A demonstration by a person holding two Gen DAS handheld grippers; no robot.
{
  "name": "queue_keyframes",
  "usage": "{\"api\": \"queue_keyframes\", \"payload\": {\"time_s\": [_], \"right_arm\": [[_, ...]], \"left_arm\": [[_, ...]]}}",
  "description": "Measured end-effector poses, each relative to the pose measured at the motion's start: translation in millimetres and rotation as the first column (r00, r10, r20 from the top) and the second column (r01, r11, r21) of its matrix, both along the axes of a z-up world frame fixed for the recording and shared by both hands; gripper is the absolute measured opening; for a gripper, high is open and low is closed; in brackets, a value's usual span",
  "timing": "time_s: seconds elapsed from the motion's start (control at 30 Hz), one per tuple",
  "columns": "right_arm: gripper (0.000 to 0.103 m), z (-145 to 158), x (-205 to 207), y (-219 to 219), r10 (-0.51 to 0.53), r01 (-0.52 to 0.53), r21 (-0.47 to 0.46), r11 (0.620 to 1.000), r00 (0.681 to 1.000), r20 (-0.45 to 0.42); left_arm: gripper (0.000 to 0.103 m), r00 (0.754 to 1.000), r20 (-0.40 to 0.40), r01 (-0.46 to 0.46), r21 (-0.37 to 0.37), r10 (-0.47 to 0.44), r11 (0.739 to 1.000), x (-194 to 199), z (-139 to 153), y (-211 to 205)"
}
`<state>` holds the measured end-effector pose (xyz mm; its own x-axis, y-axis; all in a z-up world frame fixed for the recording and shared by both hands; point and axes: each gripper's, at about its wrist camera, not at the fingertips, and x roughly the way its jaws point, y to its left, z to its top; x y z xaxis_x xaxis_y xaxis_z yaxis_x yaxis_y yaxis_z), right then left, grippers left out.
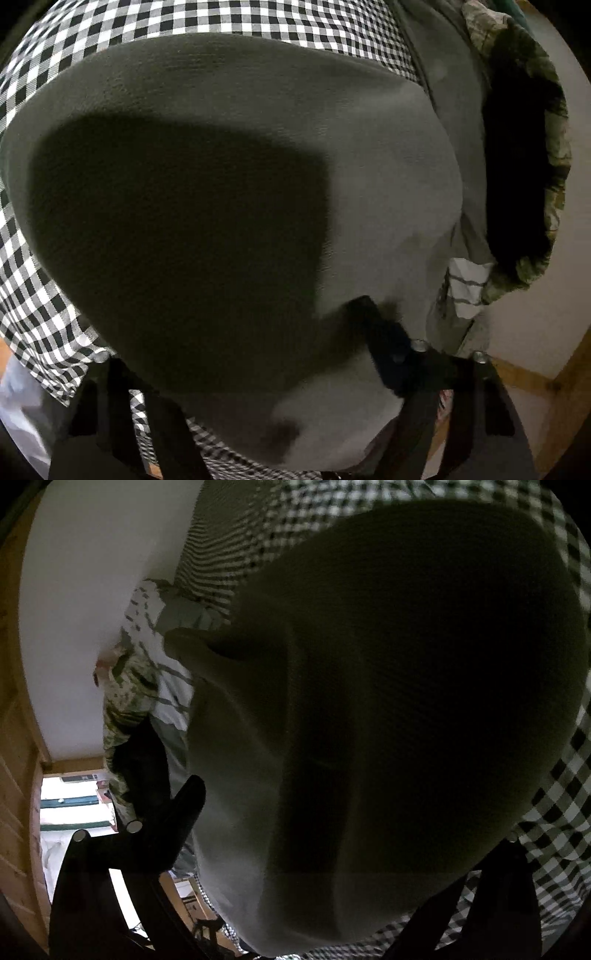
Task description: Fold large clothes
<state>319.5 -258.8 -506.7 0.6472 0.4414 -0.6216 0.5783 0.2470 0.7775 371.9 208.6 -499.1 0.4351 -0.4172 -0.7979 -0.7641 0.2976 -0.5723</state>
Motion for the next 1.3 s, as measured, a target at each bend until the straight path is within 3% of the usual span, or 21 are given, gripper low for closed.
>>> {"api": "queue_keyframes", "payload": {"time_s": [0.07,0.17,0.2,0.23,0.3,0.47,0.5,0.57,0.6,0.63,0.7,0.77,0.8,0.83,0.87,0.9,0.93,1.13,1.3], "right_arm": [[0.082,-0.1,0.5,-3.3,-0.008,0.008,-0.006,1.0,1.0,-0.016],[0.079,-32.0,-6.5,-14.2,-0.082,0.09,0.112,0.99,0.994,-0.067],[0.085,-39.7,-4.0,-16.8,-0.075,0.082,0.135,0.988,0.996,-0.055],[0.1,-40.1,-1.0,-17.7,-0.073,0.076,0.15,0.986,0.997,-0.03],[0.101,-31.7,15.3,-13.4,-0.016,0.022,0.117,0.993,0.999,-0.051],[0.094,3.0,34.6,-8.7,0.015,-0.021,0.088,0.996,0.997,0.07],[0.081,0.9,35.8,-7.7,0.023,-0.026,0.066,0.997,0.999,0.038],[0.077,-19.0,37.8,-6.2,0.055,-0.053,0.062,0.997,0.998,-0.04],[0.076,-27.3,38.6,-5.8,0.066,-0.061,0.069,0.996,0.995,-0.068],[0.078,-34.4,37.9,-6.9,0.058,-0.054,0.077,0.996,0.997,-0.049],[0.094,-33.0,42.8,-5.3,0.065,-0.064,0.086,0.994,0.998,-0.013],[0.093,-28.7,49.3,-2.1,0.084,-0.082,0.051,0.995,0.996,-0.041],[0.091,-27.1,50.5,-1.1,0.071,-0.069,0.042,0.997,0.996,-0.057],[0.079,-25.1,50.8,-0.3,0.069,-0.067,0.025,0.997,0.995,-0.077],[0.07,-22.6,49.0,0.2,0.069,-0.069,-0.004,0.998,0.991,-0.112],[0.041,-21.5,45.0,-0.4,0.069,-0.073,-0.027,0.997,0.988,-0.141],[0.033,-21.0,41.0,-2.4,0.071,-0.075,-0.024,0.997,0.988,-0.134],[0.025,3.7,41.2,0.5,0.15,-0.154,-0.071,0.986,0.987,-0.051],[0.024,41.9,48.7,-4.3,0.184,-0.178,-0.108,0.978,0.982,0.047]], "left_arm": [[0.048,1.0,0.019,-0.006,-0.026,0.006,1.0,-3.1,1.9,4.8],[0.039,0.998,0.061,0.007,-0.05,-0.004,0.999,-11.5,-4.3,9.7],[0.038,0.997,0.076,0.002,-0.061,0.002,0.998,-12.6,-6.9,9.1],[0.038,0.996,0.094,0.006,-0.071,0.001,0.997,-18.6,-9.9,14.7],[0.038,0.992,0.125,0.024,-0.069,-0.015,0.997,-20.6,-10.6,18.2],[0.034,0.988,0.12,0.1,0.018,-0.101,0.995,-17.9,28.8,17.7],[0.034,0.985,0.105,0.135,0.053,-0.14,0.989,-10.5,34.1,15.7],[0.039,0.99,0.054,0.13,0.029,-0.131,0.991,-4.6,16.6,17.8],[0.054,0.994,0.009,0.11,-0.002,-0.11,0.994,-7.6,3.6,22.6],[0.064,0.996,-0.029,0.079,-0.067,-0.081,0.995,-9.9,-13.1,27.0],[0.07,0.999,0.013,0.048,-0.135,-0.047,0.99,-11.3,-27.1,36.6],[0.068,0.997,0.019,0.074,-0.119,-0.072,0.99,-10.3,-23.3,36.3],[0.055,0.996,0.037,0.09,-0.096,-0.087,0.991,-10.6,-18.6,36.4],[0.044,0.994,0.052,0.101,-0.08,-0.097,0.992,-9.8,-14.3,35.5],[0.041,0.991,0.051,0.125,-0.047,-0.123,0.991,-8.8,-7.2,34.2],[0.036,0.99,0.052,0.134,-0.032,-0.132,0.99,-8.7,-3.5,33.0],[0.032,0.989,0.054,0.14,-0.018,-0.139,0.99,-9.4,-1.0,32.4],[0.026,0.972,0.05,0.223,0.103,-0.229,0.969,1.5,22.5,20.4],[0.025,0.958,0.113,0.241,0.185,-0.264,0.953,3.6,57.9,16.8]]}}
